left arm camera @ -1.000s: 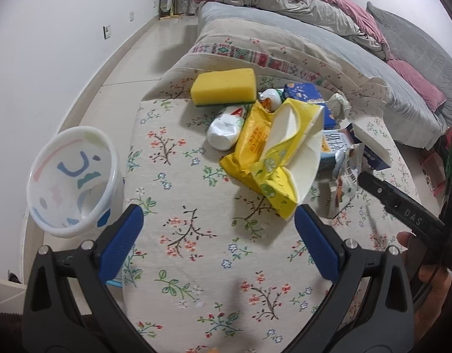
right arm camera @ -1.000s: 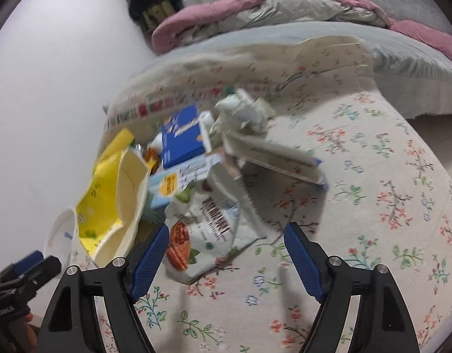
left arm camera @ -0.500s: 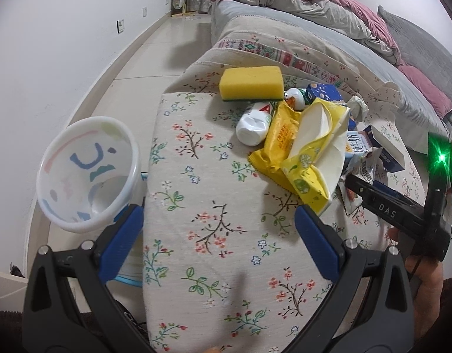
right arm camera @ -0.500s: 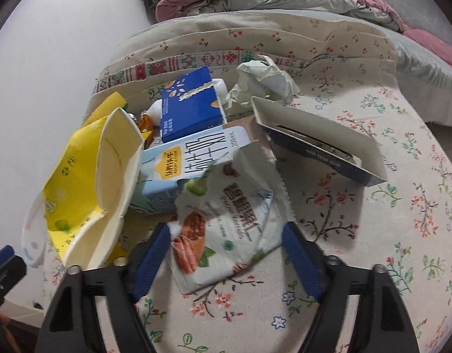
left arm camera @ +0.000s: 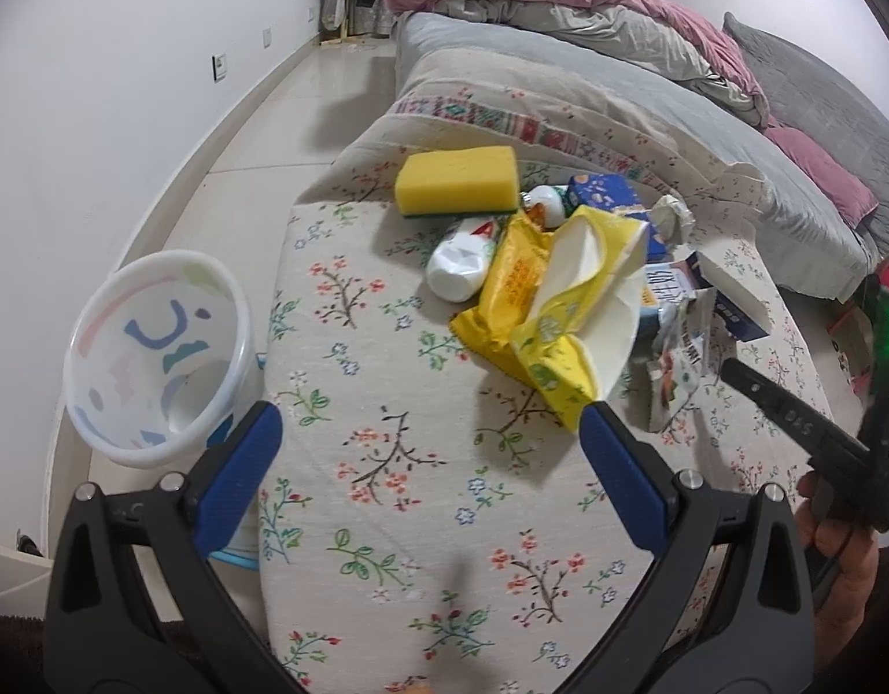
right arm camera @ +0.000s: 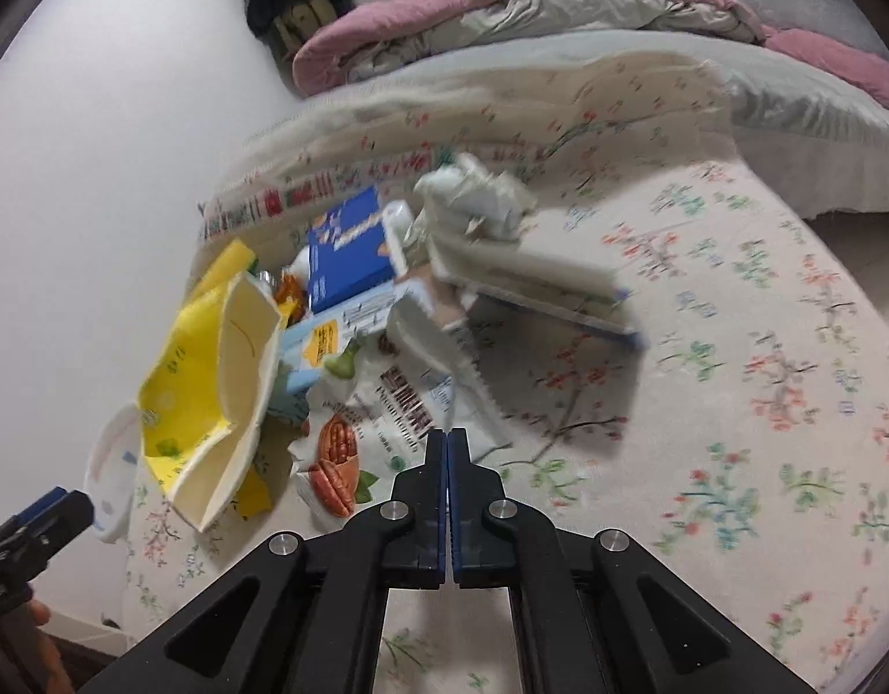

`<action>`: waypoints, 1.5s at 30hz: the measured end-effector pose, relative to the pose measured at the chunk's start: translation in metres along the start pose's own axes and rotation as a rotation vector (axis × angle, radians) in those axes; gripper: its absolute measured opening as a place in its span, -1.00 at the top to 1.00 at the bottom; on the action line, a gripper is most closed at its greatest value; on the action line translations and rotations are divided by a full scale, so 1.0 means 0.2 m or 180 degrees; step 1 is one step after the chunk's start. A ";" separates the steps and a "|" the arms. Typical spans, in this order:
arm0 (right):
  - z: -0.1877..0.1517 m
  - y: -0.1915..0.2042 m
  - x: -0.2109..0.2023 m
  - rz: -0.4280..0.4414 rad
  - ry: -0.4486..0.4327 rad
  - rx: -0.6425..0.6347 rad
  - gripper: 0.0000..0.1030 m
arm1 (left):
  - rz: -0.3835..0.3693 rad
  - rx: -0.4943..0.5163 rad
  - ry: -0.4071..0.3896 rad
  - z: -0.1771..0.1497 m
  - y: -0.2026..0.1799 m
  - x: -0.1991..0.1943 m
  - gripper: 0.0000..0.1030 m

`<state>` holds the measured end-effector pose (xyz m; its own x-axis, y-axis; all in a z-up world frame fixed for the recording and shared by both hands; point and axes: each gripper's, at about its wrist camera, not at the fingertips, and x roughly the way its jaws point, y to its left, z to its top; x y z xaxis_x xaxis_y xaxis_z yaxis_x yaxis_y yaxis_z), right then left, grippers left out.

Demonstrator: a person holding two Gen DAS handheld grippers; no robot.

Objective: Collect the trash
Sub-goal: 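Lift the white snack bag off the bed with the right gripper, then grasp the yellow wipes package with the left gripper while the right holds the snack bag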

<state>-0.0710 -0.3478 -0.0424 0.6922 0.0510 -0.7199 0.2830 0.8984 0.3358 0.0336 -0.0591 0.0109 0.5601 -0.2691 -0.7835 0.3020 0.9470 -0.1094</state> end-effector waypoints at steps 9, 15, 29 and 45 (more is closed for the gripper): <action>-0.01 -0.06 -0.08 0.0287 -0.0041 0.0168 -0.46 | -0.0026 0.0010 -0.0027 0.03 -0.06 -0.01 -0.98; -0.06 0.11 0.02 0.0130 0.0036 -0.0184 -0.64 | 0.0063 -0.0143 -0.0034 0.03 0.04 0.00 -0.98; -0.14 0.34 0.24 -0.0549 0.0032 -0.0785 0.05 | 0.0071 -0.0289 0.0045 -0.03 0.19 0.03 -0.98; -0.10 0.07 -0.12 -0.0320 -0.0213 -0.0219 0.89 | -0.0615 -0.0041 0.0016 0.05 -0.05 0.12 -0.94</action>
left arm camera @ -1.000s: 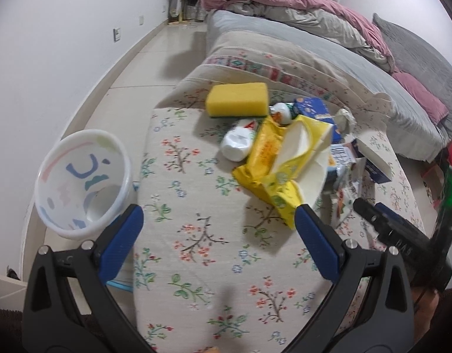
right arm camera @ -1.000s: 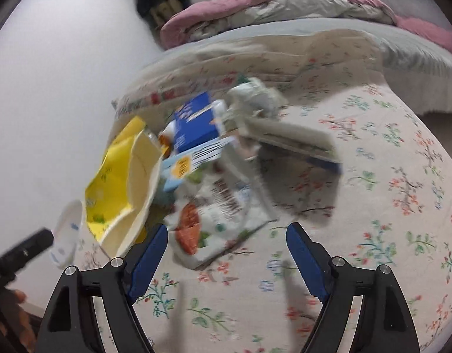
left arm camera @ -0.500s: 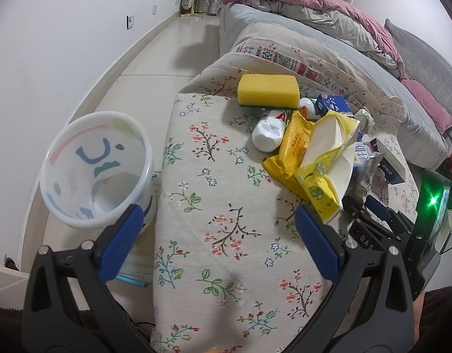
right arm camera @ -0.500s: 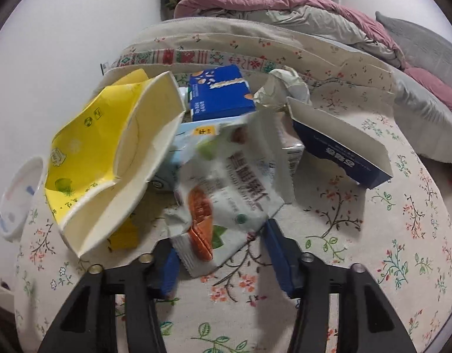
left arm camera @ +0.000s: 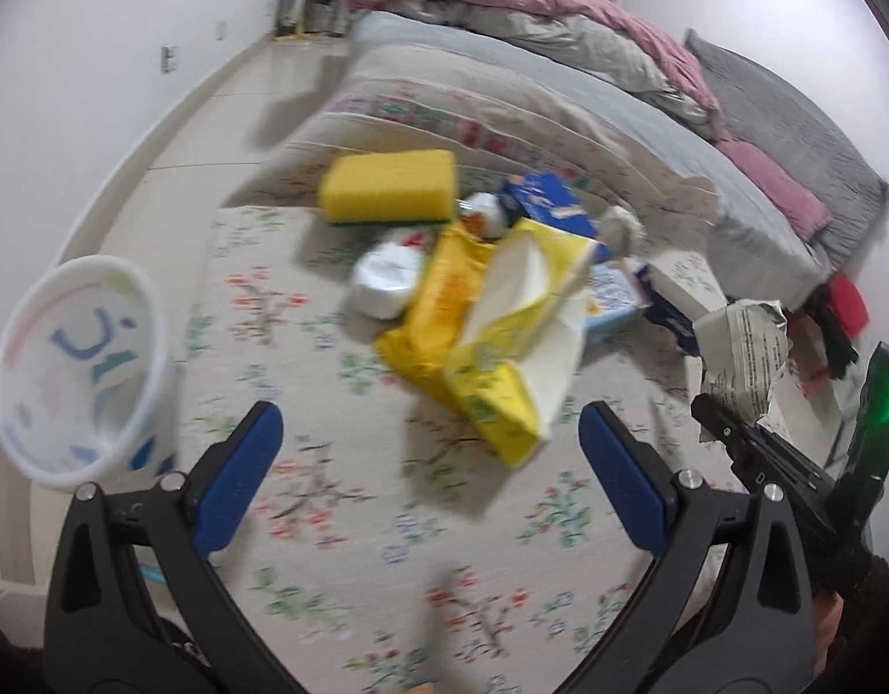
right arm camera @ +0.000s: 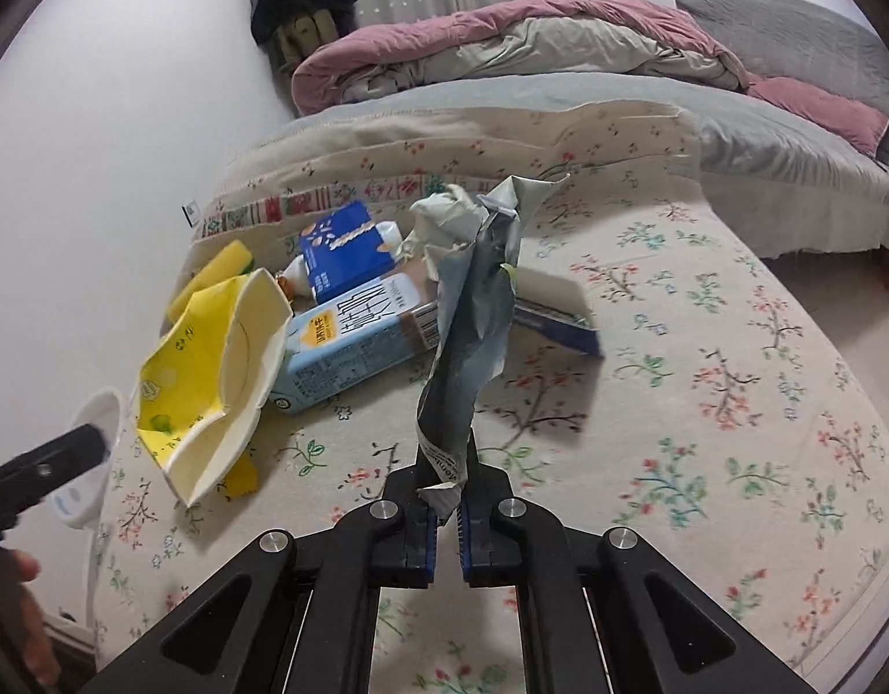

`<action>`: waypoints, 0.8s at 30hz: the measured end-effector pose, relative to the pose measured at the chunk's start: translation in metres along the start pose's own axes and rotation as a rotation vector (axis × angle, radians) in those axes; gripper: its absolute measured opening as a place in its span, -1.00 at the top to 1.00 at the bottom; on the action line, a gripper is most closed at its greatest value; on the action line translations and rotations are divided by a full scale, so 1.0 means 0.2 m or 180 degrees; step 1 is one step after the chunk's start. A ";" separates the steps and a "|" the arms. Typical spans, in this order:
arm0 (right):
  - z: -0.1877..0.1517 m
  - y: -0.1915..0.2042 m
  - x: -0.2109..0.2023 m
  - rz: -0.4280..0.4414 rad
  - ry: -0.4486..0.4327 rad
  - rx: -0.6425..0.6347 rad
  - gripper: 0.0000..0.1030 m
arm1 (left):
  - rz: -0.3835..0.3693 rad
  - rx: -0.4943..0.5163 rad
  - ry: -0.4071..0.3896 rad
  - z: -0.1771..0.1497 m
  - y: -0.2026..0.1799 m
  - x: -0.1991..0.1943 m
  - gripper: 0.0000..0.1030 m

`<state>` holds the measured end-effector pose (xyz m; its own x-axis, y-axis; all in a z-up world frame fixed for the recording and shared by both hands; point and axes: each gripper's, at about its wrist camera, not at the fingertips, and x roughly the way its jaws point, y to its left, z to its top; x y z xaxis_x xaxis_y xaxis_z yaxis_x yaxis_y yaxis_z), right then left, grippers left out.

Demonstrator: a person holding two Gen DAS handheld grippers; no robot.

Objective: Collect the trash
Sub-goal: 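Grasp the yellow wipes package with the left gripper while the right holds the snack bag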

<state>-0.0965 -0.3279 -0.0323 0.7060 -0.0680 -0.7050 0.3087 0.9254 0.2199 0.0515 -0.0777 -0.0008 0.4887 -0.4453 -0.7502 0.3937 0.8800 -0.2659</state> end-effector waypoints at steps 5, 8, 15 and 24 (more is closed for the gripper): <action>-0.02 -0.03 -0.03 0.0021 0.0003 0.0005 0.89 | -0.0359 -0.0201 0.0118 0.00 -0.02 0.09 -0.82; -0.02 -0.04 -0.03 0.0024 0.0025 -0.0006 0.89 | -0.0465 -0.0311 0.0142 0.00 -0.01 0.12 -0.68; -0.03 -0.03 -0.04 0.0039 0.0032 -0.0018 0.89 | -0.0545 -0.0547 0.0156 -0.01 0.02 0.17 -0.19; -0.03 -0.01 -0.09 0.0058 -0.0037 -0.0043 0.89 | -0.0669 -0.0729 0.0144 -0.03 0.07 0.15 0.39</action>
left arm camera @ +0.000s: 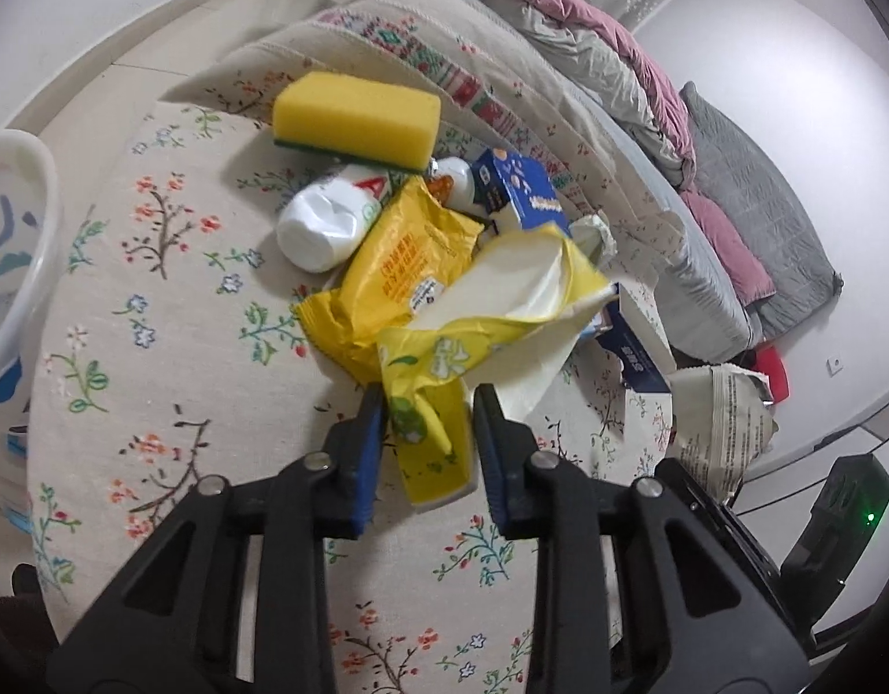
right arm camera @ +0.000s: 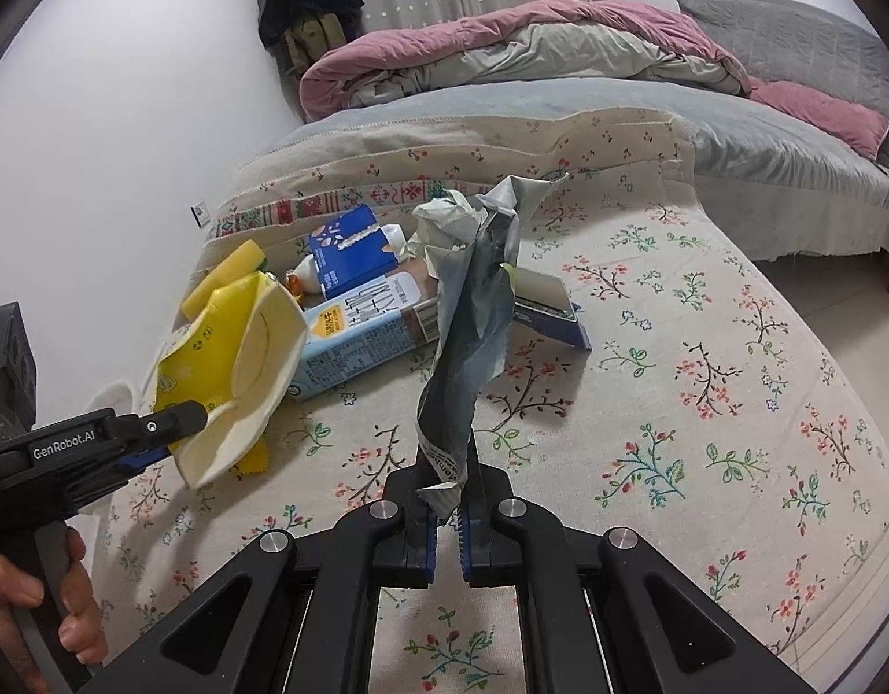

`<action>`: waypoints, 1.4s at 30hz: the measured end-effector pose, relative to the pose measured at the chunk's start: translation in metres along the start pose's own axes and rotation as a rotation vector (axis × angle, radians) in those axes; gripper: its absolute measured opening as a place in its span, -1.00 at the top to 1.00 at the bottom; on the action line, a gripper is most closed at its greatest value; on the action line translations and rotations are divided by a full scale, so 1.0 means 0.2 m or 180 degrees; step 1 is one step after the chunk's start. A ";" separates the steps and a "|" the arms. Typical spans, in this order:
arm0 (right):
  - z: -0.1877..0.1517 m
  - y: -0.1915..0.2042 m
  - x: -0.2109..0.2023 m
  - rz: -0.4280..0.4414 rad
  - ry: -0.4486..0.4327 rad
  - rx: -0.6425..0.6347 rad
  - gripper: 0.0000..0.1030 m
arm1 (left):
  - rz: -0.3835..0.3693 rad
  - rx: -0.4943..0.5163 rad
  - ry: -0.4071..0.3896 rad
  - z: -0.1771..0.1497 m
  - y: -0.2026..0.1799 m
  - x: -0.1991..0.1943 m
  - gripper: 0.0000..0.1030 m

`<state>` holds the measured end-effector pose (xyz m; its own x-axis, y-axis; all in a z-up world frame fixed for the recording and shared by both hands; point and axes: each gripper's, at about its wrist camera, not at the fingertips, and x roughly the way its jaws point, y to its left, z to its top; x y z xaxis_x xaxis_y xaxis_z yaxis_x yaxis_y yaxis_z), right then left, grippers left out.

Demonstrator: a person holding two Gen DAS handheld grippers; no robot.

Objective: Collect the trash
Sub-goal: 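Grasp the yellow wipes package with the left gripper while the right holds the snack bag, then carry both items to the white bin while the left gripper releases the yellow package inside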

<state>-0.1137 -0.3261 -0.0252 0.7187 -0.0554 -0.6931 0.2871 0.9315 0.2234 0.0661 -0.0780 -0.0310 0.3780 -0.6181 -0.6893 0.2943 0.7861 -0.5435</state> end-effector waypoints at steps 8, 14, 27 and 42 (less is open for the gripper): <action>0.02 0.06 -0.05 0.0083 -0.0064 -0.0084 0.89 | -0.0001 -0.0018 -0.0170 0.01 0.04 -0.13 0.65; 0.02 0.15 -0.04 0.0156 -0.0060 -0.0185 0.89 | 0.0059 -0.0044 -0.0311 0.01 0.10 -0.21 0.66; 0.00 0.52 0.07 0.0460 0.0064 -0.0556 0.89 | 0.0584 -0.0332 -0.0841 0.05 0.43 -0.52 0.65; -0.04 0.98 0.22 0.0842 0.0226 -0.0967 0.89 | 0.1279 -0.0800 -0.1161 0.02 0.86 -0.71 0.65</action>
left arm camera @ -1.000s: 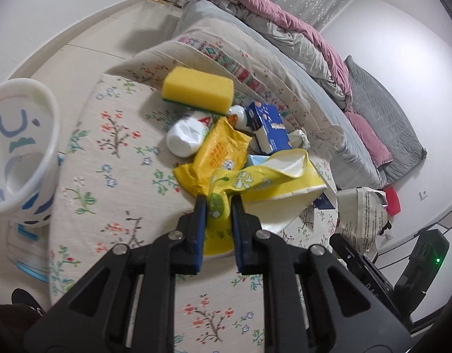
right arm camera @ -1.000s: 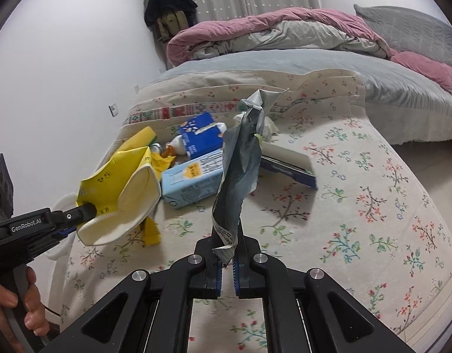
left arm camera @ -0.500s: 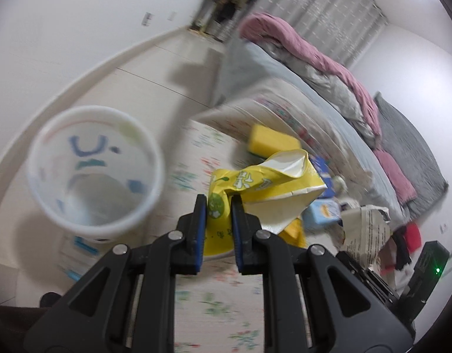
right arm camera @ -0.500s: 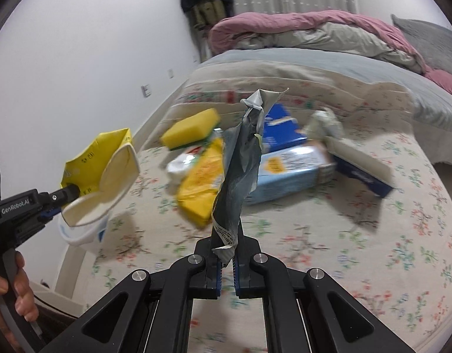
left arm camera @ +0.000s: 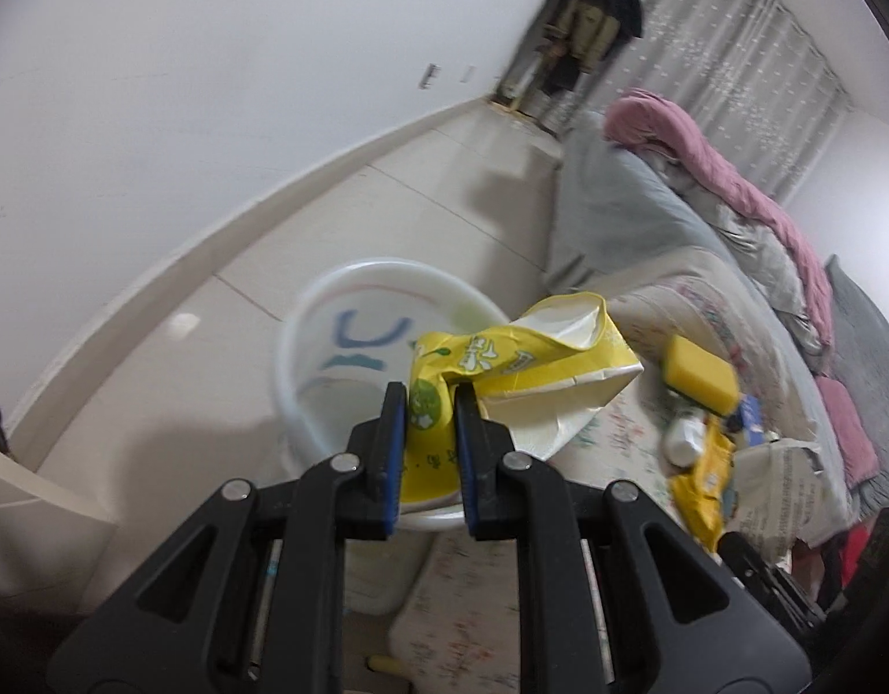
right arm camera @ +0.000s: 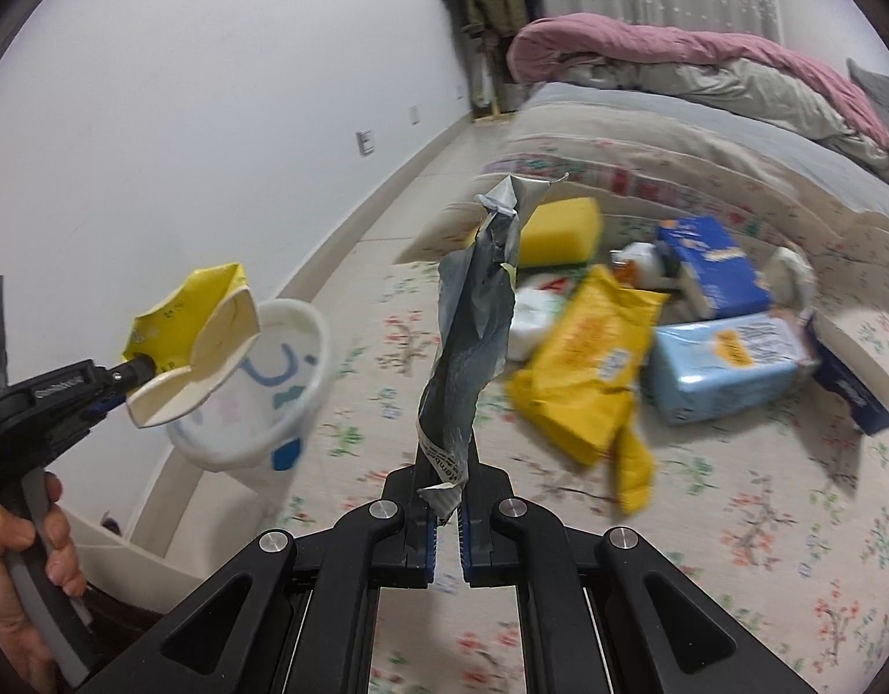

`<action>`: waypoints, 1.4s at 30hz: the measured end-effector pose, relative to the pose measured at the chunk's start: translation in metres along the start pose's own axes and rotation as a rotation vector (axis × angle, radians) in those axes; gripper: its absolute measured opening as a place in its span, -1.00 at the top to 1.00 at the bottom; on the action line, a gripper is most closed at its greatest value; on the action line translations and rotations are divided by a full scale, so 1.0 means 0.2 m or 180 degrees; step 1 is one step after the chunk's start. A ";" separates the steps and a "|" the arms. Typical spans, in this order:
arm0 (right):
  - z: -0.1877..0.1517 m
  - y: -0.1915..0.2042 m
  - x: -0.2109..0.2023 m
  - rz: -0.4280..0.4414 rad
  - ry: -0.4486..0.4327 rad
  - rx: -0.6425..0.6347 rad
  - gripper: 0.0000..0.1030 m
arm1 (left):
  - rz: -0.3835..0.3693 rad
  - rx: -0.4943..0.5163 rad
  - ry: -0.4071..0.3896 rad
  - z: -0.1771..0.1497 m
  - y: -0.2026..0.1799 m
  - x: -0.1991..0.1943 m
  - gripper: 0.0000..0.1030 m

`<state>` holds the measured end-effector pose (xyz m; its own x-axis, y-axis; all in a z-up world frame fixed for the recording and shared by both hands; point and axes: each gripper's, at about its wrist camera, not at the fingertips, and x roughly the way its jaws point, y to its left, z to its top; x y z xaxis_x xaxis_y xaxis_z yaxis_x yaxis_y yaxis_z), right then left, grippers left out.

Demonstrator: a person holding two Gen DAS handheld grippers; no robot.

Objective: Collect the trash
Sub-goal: 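Carry both items to the white bin while the left gripper releases the yellow package inside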

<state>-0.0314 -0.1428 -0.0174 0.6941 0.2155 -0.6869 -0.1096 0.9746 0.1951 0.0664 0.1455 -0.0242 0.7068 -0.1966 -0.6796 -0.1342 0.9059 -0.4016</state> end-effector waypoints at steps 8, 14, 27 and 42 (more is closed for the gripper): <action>0.03 0.21 0.16 0.0262 0.0133 -0.0209 0.89 | 0.0199 -0.0041 0.0025 0.01 0.07 0.11 0.65; 0.03 0.32 0.28 0.0362 0.0238 -0.0354 0.89 | 0.0259 -0.0036 0.0024 0.03 0.10 0.16 0.64; 0.07 0.46 0.41 0.0493 0.0359 -0.0514 0.88 | 0.0413 -0.0031 0.0081 0.04 0.13 0.12 -0.36; 0.12 0.62 0.60 0.0653 0.0603 -0.0702 0.87 | 0.1135 -0.0032 0.0288 0.09 0.31 0.01 -0.89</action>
<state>0.0560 0.0016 -0.0589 0.4996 0.3952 -0.7709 -0.3982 0.8951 0.2008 0.0721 0.2070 -0.0392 0.5499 0.0982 -0.8294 -0.3682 0.9198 -0.1353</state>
